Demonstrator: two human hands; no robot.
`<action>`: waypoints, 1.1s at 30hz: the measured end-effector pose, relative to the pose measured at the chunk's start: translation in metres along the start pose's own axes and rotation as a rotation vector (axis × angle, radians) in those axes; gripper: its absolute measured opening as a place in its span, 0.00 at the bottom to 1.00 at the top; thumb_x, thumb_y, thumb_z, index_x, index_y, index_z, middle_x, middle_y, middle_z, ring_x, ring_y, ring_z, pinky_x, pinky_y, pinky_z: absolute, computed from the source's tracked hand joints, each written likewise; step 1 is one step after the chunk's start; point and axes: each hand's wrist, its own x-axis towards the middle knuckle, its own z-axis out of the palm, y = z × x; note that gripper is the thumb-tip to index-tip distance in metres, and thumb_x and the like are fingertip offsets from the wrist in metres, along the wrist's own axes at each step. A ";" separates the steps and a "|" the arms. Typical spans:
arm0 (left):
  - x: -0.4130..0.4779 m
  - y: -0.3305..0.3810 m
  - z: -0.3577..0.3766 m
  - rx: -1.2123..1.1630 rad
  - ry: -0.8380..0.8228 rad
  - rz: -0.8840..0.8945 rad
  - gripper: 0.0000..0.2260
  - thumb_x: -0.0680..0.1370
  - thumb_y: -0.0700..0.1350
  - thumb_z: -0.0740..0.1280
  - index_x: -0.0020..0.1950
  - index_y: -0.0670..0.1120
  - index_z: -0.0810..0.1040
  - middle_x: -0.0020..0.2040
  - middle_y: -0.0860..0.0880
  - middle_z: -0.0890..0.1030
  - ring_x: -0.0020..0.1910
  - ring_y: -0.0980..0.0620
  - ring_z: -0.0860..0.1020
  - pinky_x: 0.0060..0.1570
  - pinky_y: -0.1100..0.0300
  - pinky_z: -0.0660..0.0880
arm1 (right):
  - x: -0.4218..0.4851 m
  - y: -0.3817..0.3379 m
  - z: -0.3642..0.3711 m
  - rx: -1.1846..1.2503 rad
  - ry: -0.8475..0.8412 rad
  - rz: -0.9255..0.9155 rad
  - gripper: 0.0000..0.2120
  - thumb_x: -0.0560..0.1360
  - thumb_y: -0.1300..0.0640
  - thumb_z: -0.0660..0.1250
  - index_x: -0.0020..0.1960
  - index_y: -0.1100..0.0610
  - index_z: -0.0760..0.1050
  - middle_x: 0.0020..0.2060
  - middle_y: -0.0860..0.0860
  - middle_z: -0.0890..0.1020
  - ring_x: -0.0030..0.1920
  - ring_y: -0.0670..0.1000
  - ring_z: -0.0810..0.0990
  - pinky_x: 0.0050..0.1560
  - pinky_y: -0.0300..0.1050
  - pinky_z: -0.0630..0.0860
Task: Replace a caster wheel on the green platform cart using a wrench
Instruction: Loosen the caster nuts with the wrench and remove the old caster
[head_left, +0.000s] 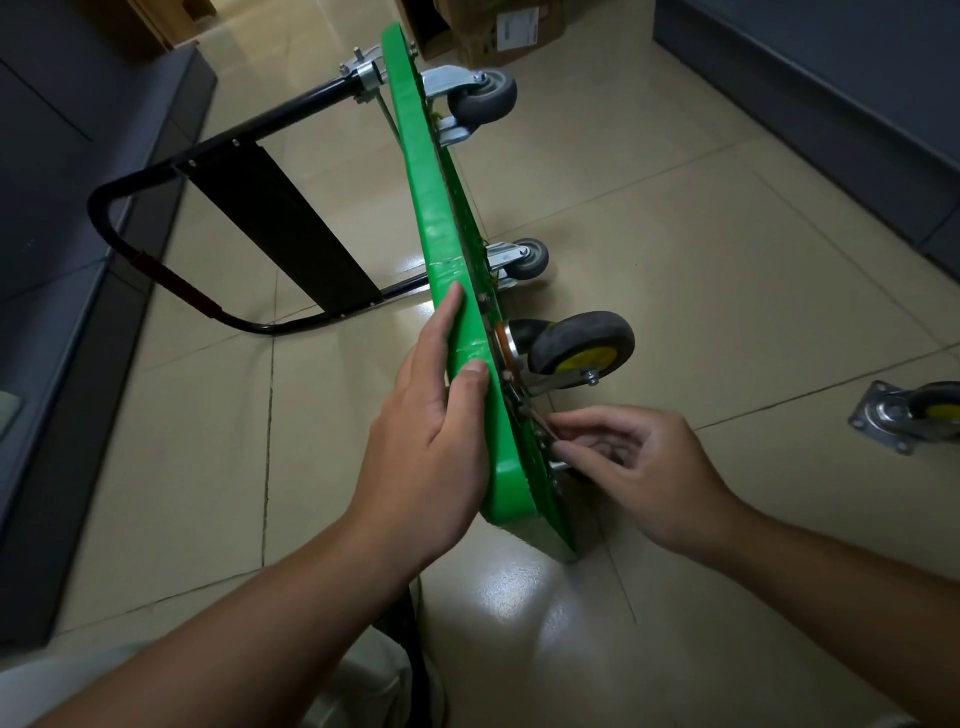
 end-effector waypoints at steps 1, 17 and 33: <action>0.000 0.000 0.000 -0.004 0.000 0.001 0.26 0.80 0.62 0.52 0.79 0.73 0.54 0.77 0.57 0.70 0.69 0.52 0.76 0.66 0.42 0.76 | 0.006 0.003 0.000 -0.049 -0.014 -0.022 0.16 0.74 0.66 0.75 0.54 0.47 0.84 0.45 0.50 0.88 0.47 0.52 0.87 0.54 0.47 0.84; 0.001 0.002 0.001 0.001 0.016 0.000 0.26 0.80 0.61 0.52 0.79 0.73 0.56 0.76 0.58 0.71 0.69 0.52 0.75 0.66 0.41 0.75 | -0.018 0.015 -0.025 -0.282 -0.125 0.063 0.16 0.74 0.67 0.75 0.52 0.47 0.83 0.41 0.51 0.87 0.42 0.46 0.86 0.47 0.45 0.85; -0.001 0.006 0.000 0.027 0.026 -0.010 0.27 0.80 0.60 0.52 0.80 0.71 0.55 0.77 0.57 0.70 0.70 0.52 0.74 0.69 0.43 0.73 | -0.025 -0.130 -0.010 0.100 -0.050 0.500 0.04 0.74 0.61 0.74 0.44 0.63 0.85 0.36 0.61 0.86 0.25 0.50 0.77 0.26 0.41 0.68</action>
